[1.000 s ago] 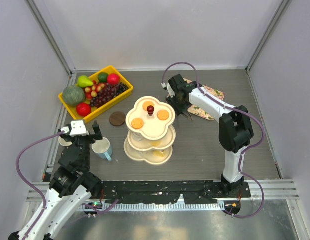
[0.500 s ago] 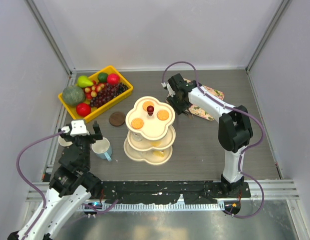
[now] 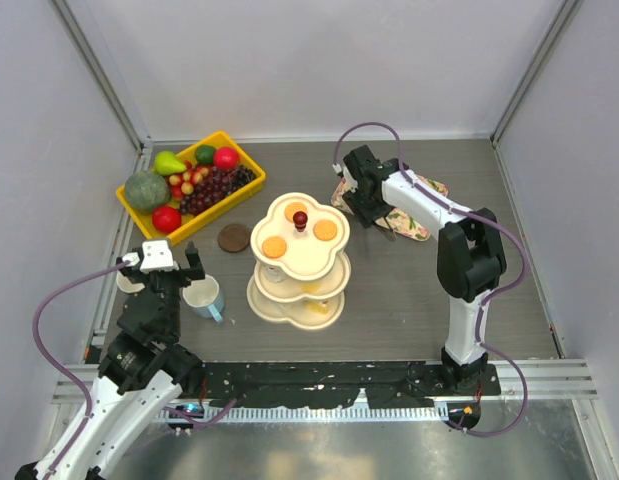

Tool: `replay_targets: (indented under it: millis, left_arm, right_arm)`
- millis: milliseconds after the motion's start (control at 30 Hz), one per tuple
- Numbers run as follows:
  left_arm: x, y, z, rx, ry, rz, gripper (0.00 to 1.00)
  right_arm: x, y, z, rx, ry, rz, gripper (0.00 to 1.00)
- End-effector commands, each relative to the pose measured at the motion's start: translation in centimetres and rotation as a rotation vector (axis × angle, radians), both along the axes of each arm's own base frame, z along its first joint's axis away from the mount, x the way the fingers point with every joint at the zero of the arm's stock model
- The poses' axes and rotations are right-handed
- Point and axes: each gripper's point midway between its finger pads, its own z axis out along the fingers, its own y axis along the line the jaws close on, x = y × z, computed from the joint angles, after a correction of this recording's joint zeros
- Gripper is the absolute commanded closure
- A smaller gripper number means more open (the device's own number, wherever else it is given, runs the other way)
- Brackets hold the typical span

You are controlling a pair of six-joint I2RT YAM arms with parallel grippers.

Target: Serve the afternoon tea

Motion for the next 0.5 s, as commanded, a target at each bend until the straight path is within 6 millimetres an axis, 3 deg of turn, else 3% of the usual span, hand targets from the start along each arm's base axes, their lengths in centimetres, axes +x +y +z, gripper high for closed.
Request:
replay_targets:
  millis: [0, 233, 467]
  left_arm:
    - [0.1, -0.1, 1.0, -0.023, -0.037, -0.004, 0.01]
    - [0.1, -0.1, 1.0, -0.024, -0.037, -0.003, 0.01]
    - [0.0, 0.0, 0.9, -0.023, -0.037, 0.001, 0.01]
  right_arm:
    - [0.7, 0.8, 1.8, 0.048, -0.052, 0.014, 0.44]
    - [0.6, 1.5, 1.4, 0.063, -0.037, 0.04, 0.41]
    - [1.0, 0.4, 1.3, 0.002, -0.056, 0.006, 0.46]
